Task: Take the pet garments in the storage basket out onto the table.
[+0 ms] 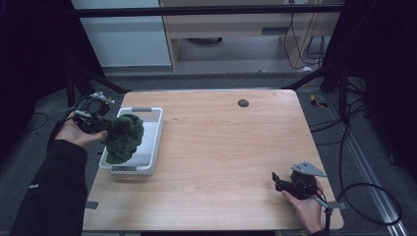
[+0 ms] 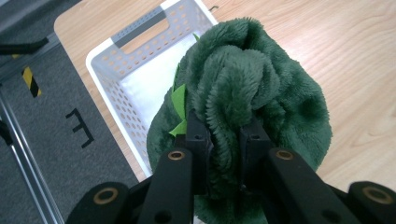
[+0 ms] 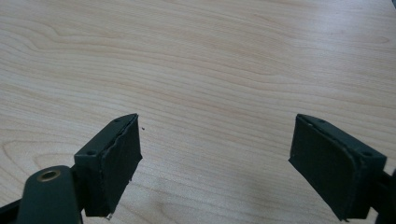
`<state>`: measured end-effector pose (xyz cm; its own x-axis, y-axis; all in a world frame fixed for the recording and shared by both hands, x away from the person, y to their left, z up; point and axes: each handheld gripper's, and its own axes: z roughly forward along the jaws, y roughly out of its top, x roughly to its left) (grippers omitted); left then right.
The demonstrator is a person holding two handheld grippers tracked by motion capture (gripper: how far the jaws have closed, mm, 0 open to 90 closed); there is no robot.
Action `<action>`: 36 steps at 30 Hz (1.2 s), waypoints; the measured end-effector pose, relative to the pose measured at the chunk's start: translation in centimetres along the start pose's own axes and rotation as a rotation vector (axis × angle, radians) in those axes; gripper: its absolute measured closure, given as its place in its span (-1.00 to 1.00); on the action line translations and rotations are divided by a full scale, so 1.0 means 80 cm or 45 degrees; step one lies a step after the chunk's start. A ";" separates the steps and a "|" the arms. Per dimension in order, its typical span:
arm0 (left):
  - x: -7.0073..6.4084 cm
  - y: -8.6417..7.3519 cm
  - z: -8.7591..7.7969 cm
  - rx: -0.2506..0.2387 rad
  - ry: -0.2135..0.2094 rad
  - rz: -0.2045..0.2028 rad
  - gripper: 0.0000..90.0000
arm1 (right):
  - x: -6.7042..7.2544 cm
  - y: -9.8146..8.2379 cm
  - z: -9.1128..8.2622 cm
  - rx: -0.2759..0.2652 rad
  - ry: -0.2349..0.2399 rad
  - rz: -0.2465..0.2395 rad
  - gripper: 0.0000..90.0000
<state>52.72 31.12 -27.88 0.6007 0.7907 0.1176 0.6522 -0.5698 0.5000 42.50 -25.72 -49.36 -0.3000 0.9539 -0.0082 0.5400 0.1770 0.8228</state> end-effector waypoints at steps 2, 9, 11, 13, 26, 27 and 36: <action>-0.003 0.001 -0.007 -0.003 -0.009 0.015 0.72 | 0.000 0.000 0.000 0.000 0.001 0.000 -0.64; -0.016 0.005 -0.023 -0.011 -0.048 0.081 0.71 | 0.001 0.000 -0.001 -0.001 -0.001 -0.003 -0.64; -0.020 0.008 -0.027 -0.011 -0.048 0.110 0.71 | 0.000 0.000 -0.001 -0.002 -0.004 -0.005 -0.64; -0.027 0.010 -0.030 -0.008 -0.055 0.128 0.72 | 0.000 0.000 -0.001 -0.002 -0.003 -0.002 -0.64; -0.073 0.031 -0.039 -0.013 -0.122 0.314 0.72 | 0.000 0.000 -0.001 -0.004 -0.003 -0.003 -0.64; -0.077 0.032 -0.039 -0.007 -0.125 0.326 0.72 | 0.000 0.000 -0.001 -0.004 -0.001 0.000 -0.64; -0.109 0.050 -0.032 0.019 -0.170 0.431 0.72 | 0.000 0.000 -0.001 -0.004 0.000 -0.002 -0.64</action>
<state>48.91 22.56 -24.71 0.8381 0.5212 0.1610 0.4119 -0.7982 0.4395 42.45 -25.73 -49.29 -0.3008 0.9536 -0.0094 0.5373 0.1776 0.8245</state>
